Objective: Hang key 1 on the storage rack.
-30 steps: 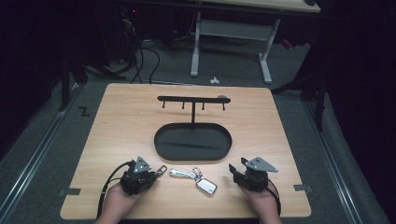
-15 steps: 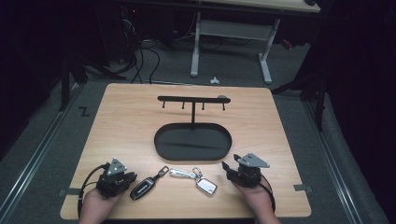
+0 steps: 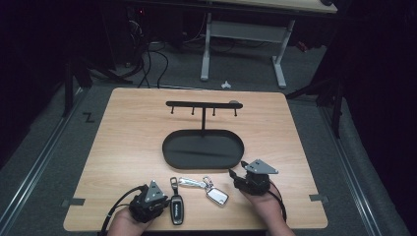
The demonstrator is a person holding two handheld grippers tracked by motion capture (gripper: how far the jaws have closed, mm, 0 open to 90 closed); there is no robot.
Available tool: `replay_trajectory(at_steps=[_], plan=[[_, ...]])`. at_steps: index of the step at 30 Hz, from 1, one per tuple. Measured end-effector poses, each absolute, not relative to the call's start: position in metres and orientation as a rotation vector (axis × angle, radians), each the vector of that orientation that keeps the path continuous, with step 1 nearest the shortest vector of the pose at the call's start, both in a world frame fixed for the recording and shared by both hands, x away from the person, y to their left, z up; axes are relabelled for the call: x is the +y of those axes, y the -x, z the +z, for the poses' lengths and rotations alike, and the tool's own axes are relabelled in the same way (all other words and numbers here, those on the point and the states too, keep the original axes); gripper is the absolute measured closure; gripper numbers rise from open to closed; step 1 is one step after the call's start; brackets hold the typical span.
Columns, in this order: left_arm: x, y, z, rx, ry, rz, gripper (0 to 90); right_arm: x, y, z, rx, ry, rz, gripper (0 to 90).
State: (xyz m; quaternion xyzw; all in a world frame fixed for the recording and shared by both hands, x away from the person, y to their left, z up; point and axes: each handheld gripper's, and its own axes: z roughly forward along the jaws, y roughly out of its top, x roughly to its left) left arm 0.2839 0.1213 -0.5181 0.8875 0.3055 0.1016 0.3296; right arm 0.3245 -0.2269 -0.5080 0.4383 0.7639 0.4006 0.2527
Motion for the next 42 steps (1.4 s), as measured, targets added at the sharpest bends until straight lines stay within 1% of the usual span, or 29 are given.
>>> replay_trajectory(at_steps=[13, 17, 21, 23, 28, 29, 30, 32, 35, 42], plan=[[0.078, -0.285, -0.514, 0.644, -2.302, 0.186, 77.4, -0.245, -0.31, -0.509, 2.031, -1.248, 1.07, 42.7], [0.065, -0.292, -0.513, 0.619, -2.296, 0.203, 77.2, -0.254, -0.3, -0.509, 2.014, -1.275, 1.067, 43.1], [0.058, -0.296, -0.512, 0.586, -2.303, 0.204, 76.6, -0.254, -0.292, -0.507, 2.035, -1.295, 1.11, 43.6], [0.06, -0.296, -0.511, 0.572, -2.305, 0.206, 74.7, -0.248, -0.288, -0.506, 2.069, -1.301, 1.146, 43.6], [0.083, -0.299, -0.509, 0.609, -2.229, 0.23, 62.1, -0.216, -0.281, -0.51, 2.222, -1.216, 1.194, 43.3], [0.09, -0.3, -0.508, 0.626, -2.201, 0.233, 61.3, -0.211, -0.28, -0.511, 2.249, -1.199, 1.186, 44.1], [0.094, -0.301, -0.507, 0.64, -2.183, 0.241, 59.8, -0.204, -0.28, -0.514, 2.297, -1.176, 1.16, 47.0], [0.102, -0.302, -0.504, 0.678, -2.134, 0.248, 57.6, -0.196, -0.281, -0.518, 2.351, -1.157, 1.119, 48.2], [0.111, -0.301, -0.501, 0.699, -2.109, 0.281, 56.1, -0.192, -0.284, -0.523, 2.401, -1.166, 1.102, 49.3], [0.118, -0.298, -0.501, 0.704, -2.111, 0.293, 55.0, -0.18, -0.286, -0.524, 2.448, -1.126, 1.12, 48.1]])
